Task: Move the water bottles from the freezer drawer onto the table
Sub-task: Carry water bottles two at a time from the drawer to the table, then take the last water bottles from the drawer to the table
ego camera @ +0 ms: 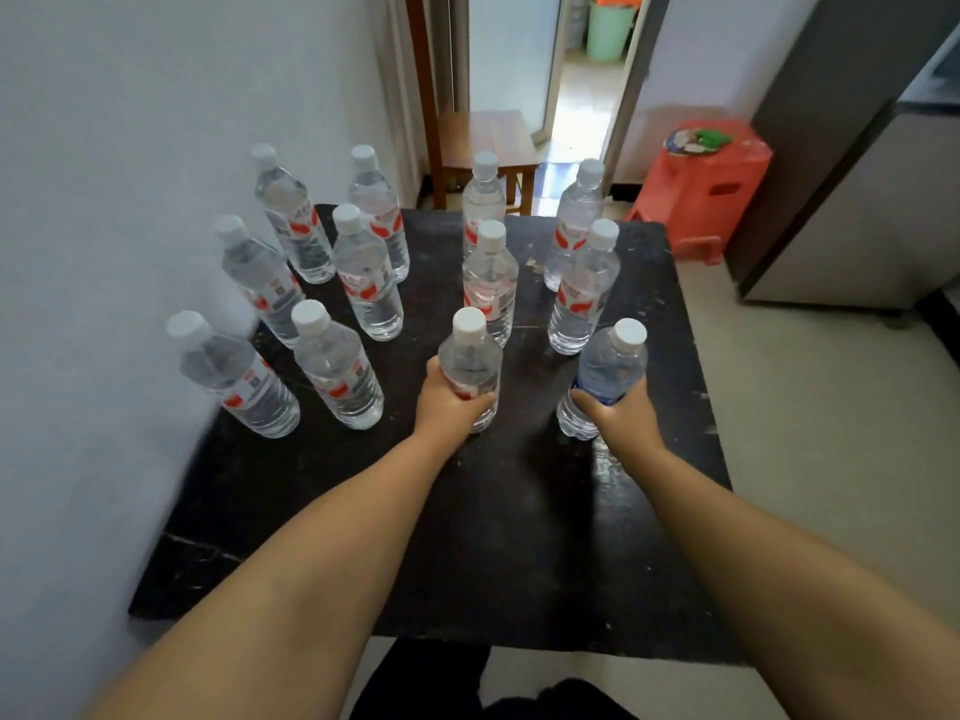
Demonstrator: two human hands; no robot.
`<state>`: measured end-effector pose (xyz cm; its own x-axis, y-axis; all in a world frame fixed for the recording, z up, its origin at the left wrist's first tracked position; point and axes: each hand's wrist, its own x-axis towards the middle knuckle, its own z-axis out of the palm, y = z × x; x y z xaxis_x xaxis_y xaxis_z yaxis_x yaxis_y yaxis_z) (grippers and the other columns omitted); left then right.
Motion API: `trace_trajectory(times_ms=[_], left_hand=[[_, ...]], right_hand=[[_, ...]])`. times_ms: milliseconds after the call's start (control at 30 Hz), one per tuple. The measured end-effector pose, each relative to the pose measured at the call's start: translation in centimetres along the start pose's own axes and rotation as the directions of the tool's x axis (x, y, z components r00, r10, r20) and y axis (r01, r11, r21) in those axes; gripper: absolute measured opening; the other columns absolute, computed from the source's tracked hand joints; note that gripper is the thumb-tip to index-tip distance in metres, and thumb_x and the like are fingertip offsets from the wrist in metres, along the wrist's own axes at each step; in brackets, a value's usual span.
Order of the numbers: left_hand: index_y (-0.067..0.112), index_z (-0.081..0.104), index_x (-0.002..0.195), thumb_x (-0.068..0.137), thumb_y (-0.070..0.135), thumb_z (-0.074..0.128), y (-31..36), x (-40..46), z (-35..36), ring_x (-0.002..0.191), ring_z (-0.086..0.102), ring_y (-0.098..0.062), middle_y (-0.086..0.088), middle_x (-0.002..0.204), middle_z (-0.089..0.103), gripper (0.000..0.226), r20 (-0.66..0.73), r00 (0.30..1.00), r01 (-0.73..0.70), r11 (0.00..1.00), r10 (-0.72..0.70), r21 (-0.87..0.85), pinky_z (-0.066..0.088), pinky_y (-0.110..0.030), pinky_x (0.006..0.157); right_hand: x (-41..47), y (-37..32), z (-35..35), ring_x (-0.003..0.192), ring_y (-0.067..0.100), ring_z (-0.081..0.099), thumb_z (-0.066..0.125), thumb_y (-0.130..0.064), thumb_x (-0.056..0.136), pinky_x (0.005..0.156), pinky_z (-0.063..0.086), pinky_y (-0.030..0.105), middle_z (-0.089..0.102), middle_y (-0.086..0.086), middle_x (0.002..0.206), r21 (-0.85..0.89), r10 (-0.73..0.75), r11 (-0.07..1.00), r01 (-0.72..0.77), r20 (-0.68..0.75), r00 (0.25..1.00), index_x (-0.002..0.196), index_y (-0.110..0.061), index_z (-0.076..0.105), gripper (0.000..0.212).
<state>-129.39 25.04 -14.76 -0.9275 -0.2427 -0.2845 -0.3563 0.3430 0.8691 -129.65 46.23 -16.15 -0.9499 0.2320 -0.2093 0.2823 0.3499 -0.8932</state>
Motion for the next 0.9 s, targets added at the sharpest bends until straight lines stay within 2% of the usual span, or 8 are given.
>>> trace_trajectory(times_ms=[67, 200, 367, 467, 533, 667, 733, 900], left_hand=[[0.01, 0.037, 0.132, 0.074, 0.015, 0.079, 0.3, 0.1, -0.1, 0.12, 0.054, -0.027, -0.011, 0.13, 0.055, 0.071, 0.01, 1.0, 0.029, 0.999, -0.029, 0.041, 0.039, -0.025, 0.091], [0.01, 0.032, 0.134, 0.074, 0.015, 0.077, 0.4, -0.2, -0.2, 0.124, 0.05, -0.031, -0.015, 0.136, 0.047, 0.075, 0.028, 0.994, 0.101, 0.986, -0.105, 0.129, 0.04, -0.033, 0.101], [0.014, 0.017, 0.149, 0.079, 0.02, 0.073, 1.0, -1.8, -0.6, 0.133, 0.041, -0.035, -0.017, 0.148, 0.032, 0.089, -0.015, 0.979, 0.202, 0.948, -0.205, 0.247, 0.037, -0.042, 0.11], [0.014, 0.018, 0.149, 0.08, 0.023, 0.072, 2.3, -3.5, 0.1, 0.133, 0.04, -0.036, -0.018, 0.148, 0.031, 0.088, -0.043, 0.962, 0.272, 0.92, -0.271, 0.284, 0.037, -0.043, 0.109], [0.014, 0.024, 0.147, 0.082, 0.025, 0.07, 2.8, -4.9, 1.0, 0.13, 0.044, -0.035, -0.016, 0.145, 0.036, 0.081, -0.027, 0.963, 0.263, 0.91, -0.269, 0.321, 0.04, -0.042, 0.107], [0.013, 0.048, 0.13, 0.086, 0.022, 0.059, 2.6, -8.7, 2.5, 0.117, 0.056, -0.03, -0.012, 0.131, 0.054, 0.046, -0.002, 0.99, 0.129, 0.876, -0.144, 0.465, 0.048, -0.038, 0.096], [0.014, 0.054, 0.122, 0.087, 0.024, 0.057, 2.2, -10.5, 2.4, 0.115, 0.057, -0.029, -0.009, 0.127, 0.057, 0.036, -0.006, 0.994, 0.1, 0.86, -0.112, 0.5, 0.048, -0.037, 0.094], [0.016, 0.06, 0.112, 0.087, 0.025, 0.058, -0.5, -14.6, -1.5, 0.112, 0.058, -0.028, -0.008, 0.121, 0.061, 0.027, -0.101, 0.978, 0.208, 0.838, -0.182, 0.504, 0.048, -0.036, 0.092]], right_hand=[[0.3, 0.1, -0.2, 0.117, 0.026, 0.056, 0.078, -0.02, 0.078, 0.099, 0.045, 0.038, 0.056, 0.009, 0.129, -0.002, 0.033, 0.999, -0.033, 0.029, 0.999, 0.138, -0.011, 0.034, 0.076], [0.0, 0.3, -0.9, 0.119, 0.022, 0.052, 0.077, -0.012, 0.079, 0.094, 0.043, 0.032, 0.05, 0.014, 0.135, 0.038, 0.14, 0.989, -0.145, 0.111, 0.984, 0.141, -0.005, 0.028, 0.079], [-1.3, 0.8, -3.0, 0.138, 0.033, 0.037, 0.077, -0.027, 0.081, 0.11, 0.036, 0.046, 0.028, 0.017, 0.155, -0.04, 0.326, 0.945, -0.324, 0.178, 0.929, 0.154, -0.016, 0.006, 0.102], [-2.4, 0.5, -5.2, 0.131, 0.032, 0.043, 0.074, -0.029, 0.083, 0.103, 0.043, 0.046, 0.031, 0.014, 0.153, -0.105, 0.359, 0.933, -0.343, 0.23, 0.905, 0.154, -0.017, 0.011, 0.096], [-3.3, 0.1, -6.3, 0.116, 0.026, 0.05, 0.069, -0.027, 0.088, 0.094, 0.046, 0.043, 0.043, 0.014, 0.143, -0.151, 0.375, 0.926, -0.345, 0.284, 0.882, 0.15, -0.013, 0.024, 0.078], [-5.2, -0.2, -7.2, 0.103, 0.025, 0.061, 0.053, -0.018, 0.096, 0.082, 0.051, 0.039, 0.061, 0.009, 0.107, -0.198, 0.338, 0.94, -0.279, 0.404, 0.85, 0.131, -0.006, 0.051, 0.037], [-6.3, -0.5, -6.7, 0.087, 0.022, 0.061, 0.049, -0.014, 0.097, 0.064, 0.047, 0.027, 0.061, 0.01, 0.098, -0.212, 0.278, 0.956, -0.204, 0.422, 0.863, 0.122, -0.002, 0.057, 0.029], [-9.3, -1.5, -2.7, 0.061, 0.012, 0.056, 0.046, -0.009, 0.097, 0.05, 0.046, 0.018, 0.062, 0.011, 0.089, -0.343, 0.165, 0.939, 0.032, 0.529, 0.832, 0.109, -0.005, 0.062, 0.02]])
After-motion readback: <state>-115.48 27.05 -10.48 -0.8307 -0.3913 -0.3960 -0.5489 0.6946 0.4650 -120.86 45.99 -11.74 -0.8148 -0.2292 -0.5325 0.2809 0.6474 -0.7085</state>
